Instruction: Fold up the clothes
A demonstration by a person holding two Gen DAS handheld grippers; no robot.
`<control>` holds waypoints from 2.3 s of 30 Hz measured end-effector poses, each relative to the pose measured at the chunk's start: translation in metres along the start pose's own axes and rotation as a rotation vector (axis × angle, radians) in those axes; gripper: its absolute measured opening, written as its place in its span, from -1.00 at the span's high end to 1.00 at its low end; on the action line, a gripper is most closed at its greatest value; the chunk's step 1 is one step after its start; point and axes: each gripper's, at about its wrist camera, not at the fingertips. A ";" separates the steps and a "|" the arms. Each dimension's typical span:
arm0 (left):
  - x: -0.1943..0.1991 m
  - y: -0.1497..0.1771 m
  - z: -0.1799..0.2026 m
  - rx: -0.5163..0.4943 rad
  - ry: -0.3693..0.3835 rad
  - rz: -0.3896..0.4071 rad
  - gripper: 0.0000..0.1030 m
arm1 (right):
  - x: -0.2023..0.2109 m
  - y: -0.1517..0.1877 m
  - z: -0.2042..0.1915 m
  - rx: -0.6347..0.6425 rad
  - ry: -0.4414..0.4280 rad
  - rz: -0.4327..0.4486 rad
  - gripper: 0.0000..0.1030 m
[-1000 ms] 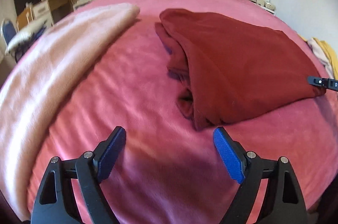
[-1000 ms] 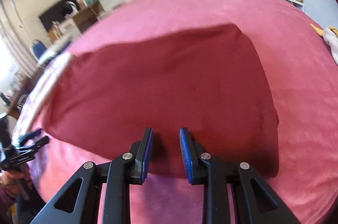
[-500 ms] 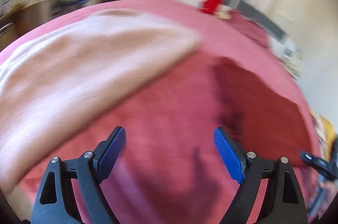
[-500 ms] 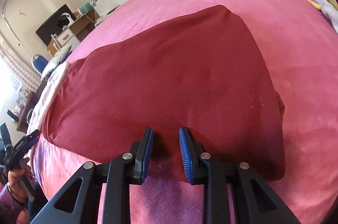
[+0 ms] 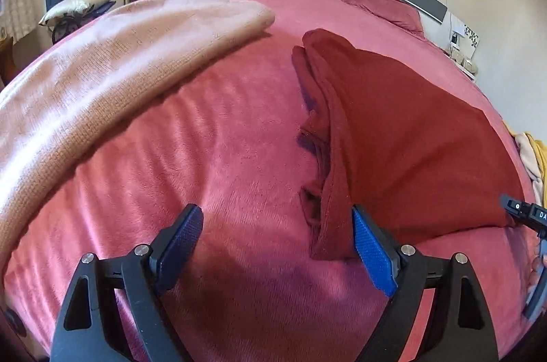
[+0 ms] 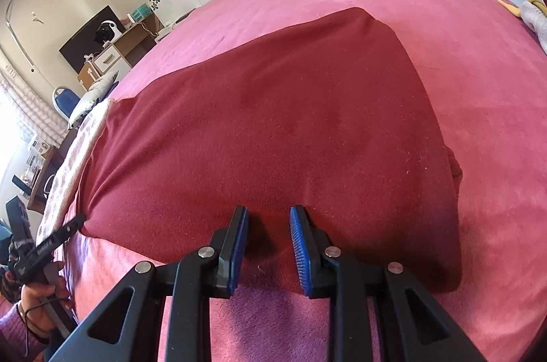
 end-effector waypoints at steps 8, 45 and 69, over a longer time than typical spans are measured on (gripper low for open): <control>0.030 -0.047 -0.011 0.103 -0.003 0.160 -0.72 | 0.020 -0.012 -0.006 -0.011 0.004 0.034 0.50; -0.124 -0.201 0.095 -0.139 0.103 -0.021 -0.81 | 0.015 -0.161 0.156 -0.441 -0.243 0.247 0.36; -0.032 -0.083 -0.072 0.355 0.208 -0.147 -0.83 | 0.121 -0.021 0.048 -0.205 -0.191 0.140 0.22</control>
Point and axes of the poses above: each gripper's, at about its wrist camera, not at the fingertips, and x roughly against the way its jaws point, z to its right, y to its underside, and after that the axes turned 15 degrees about -y, right-handed
